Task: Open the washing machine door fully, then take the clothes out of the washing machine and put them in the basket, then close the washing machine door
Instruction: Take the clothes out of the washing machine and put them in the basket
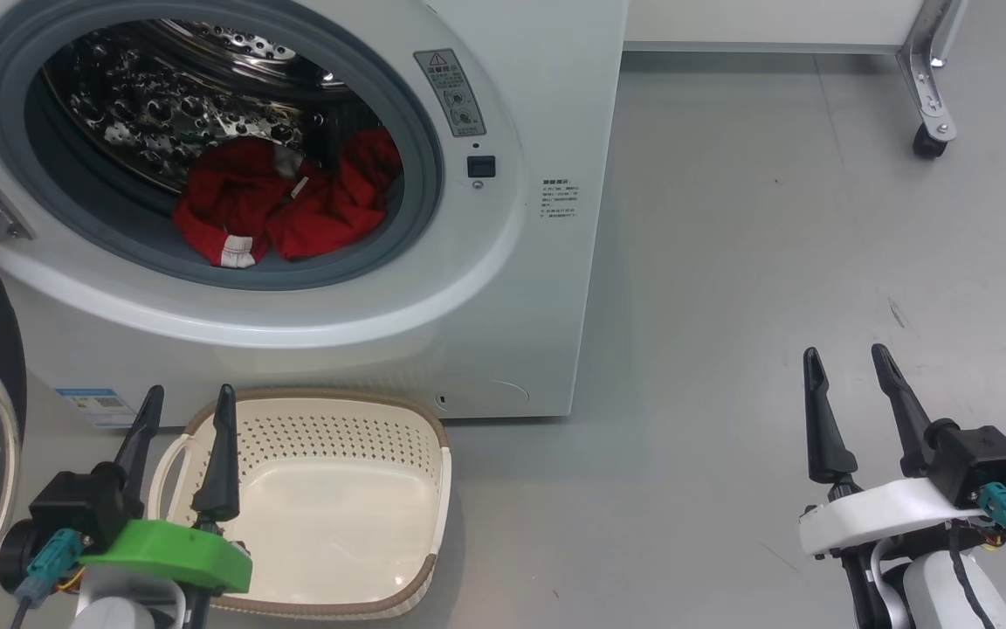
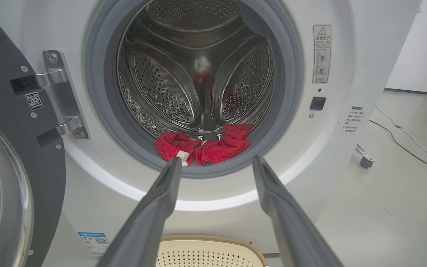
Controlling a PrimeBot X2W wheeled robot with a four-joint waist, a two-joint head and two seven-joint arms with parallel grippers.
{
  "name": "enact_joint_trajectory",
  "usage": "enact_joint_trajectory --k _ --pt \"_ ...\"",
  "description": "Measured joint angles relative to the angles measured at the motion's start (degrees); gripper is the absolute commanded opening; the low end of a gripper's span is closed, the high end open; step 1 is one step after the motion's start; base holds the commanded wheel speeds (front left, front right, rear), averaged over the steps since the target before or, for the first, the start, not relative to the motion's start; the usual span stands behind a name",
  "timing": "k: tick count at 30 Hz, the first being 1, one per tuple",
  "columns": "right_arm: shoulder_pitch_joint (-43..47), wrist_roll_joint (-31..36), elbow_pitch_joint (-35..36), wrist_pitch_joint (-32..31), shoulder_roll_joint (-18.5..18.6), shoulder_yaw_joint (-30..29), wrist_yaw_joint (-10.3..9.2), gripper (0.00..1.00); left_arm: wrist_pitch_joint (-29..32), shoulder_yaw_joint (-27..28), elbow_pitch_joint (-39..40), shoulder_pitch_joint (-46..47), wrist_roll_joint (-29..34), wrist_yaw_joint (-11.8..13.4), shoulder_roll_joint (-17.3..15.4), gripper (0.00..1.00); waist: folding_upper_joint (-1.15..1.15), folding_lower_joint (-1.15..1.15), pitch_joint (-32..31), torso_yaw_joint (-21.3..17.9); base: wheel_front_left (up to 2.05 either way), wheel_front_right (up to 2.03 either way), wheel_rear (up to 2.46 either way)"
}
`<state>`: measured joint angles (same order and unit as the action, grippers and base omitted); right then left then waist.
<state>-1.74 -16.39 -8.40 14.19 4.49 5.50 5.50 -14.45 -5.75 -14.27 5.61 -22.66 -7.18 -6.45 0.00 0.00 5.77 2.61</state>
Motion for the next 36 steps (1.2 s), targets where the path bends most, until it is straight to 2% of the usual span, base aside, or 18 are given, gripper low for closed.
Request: enact_joint_trajectory --k 25,30,36 --pt "0.0 0.0 0.1 0.0 -0.4 -0.4 0.41 1.0 0.0 0.3 -0.1 0.0 0.2 0.0 0.0 1.0 0.0 0.0 0.7 -0.2 0.0 0.0 0.0" --pt "0.0 1.4 0.4 0.0 -0.4 1.1 0.48 1.0 0.0 1.6 0.3 0.0 0.1 0.0 0.0 1.0 0.0 0.0 1.9 -0.4 0.0 0.0 0.0" --pt "-0.1 1.5 1.1 0.0 -0.4 1.4 0.48 1.0 0.1 2.5 1.0 0.3 0.2 0.6 -1.7 1.0 0.0 0.0 4.4 -1.1 0.0 0.0 0.0"
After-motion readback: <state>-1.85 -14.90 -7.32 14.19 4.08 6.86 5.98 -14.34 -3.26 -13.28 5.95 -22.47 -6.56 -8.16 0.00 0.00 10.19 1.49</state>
